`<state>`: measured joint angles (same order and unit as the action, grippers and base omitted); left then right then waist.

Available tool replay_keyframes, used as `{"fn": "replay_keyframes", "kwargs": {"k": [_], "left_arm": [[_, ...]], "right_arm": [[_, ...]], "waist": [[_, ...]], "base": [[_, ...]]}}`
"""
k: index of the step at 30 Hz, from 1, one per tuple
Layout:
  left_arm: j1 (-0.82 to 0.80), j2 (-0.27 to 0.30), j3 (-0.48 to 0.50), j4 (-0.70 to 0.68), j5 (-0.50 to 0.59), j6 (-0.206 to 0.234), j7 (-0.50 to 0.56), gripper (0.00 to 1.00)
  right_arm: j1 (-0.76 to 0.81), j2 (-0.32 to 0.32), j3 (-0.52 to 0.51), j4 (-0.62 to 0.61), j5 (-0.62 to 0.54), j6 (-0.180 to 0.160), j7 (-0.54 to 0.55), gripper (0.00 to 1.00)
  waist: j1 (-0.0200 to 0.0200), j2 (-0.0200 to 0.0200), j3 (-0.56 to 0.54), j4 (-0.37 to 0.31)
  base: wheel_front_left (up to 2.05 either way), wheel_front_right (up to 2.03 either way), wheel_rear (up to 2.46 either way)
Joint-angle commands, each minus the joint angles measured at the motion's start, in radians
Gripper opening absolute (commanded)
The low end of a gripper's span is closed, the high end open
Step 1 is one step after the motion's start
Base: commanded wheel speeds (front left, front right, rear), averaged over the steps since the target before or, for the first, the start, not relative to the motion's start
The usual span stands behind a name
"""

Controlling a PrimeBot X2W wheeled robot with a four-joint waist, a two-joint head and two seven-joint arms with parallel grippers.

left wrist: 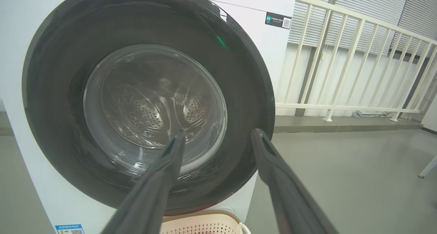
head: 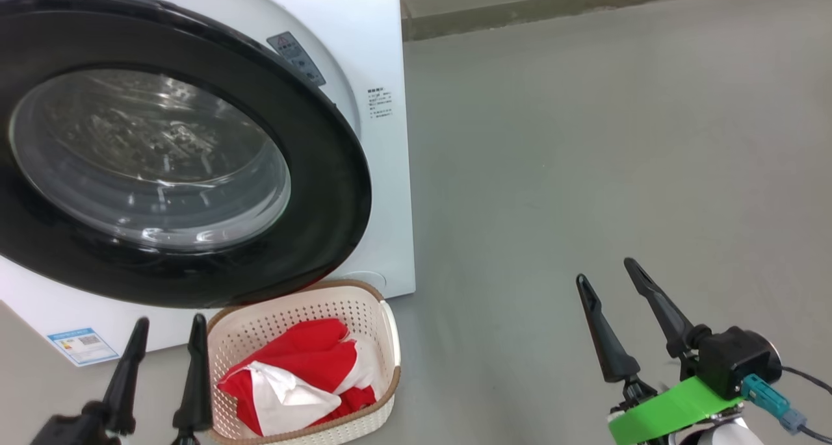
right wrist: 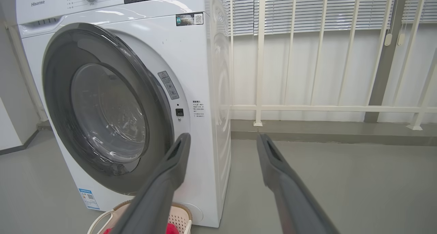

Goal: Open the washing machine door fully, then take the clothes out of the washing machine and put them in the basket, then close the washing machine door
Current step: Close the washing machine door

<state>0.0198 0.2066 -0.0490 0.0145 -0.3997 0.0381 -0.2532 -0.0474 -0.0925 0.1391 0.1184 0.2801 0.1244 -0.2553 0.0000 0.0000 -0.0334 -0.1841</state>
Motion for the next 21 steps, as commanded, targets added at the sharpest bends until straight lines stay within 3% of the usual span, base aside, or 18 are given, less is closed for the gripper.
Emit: {"fn": "replay_keyframes", "kwargs": {"k": [1,21], "left_arm": [[-0.014,0.010,0.047,-0.027,0.013,0.004,-0.008,1.00],[0.019,-0.085,0.138,0.011,0.111,-0.062,-0.009,1.00]], "right_arm": [[-0.007,-0.005,0.014,-0.029,-0.013,0.006,-0.006,1.00],[0.019,-0.030,0.039,-0.023,-0.016,0.006,-0.006,1.00]], "waist": [[0.0000,0.0000,-0.008,0.005],[0.0000,0.0000,-0.011,0.031]], "base": [[0.00,0.00,0.00],[0.00,0.00,0.00]]}}
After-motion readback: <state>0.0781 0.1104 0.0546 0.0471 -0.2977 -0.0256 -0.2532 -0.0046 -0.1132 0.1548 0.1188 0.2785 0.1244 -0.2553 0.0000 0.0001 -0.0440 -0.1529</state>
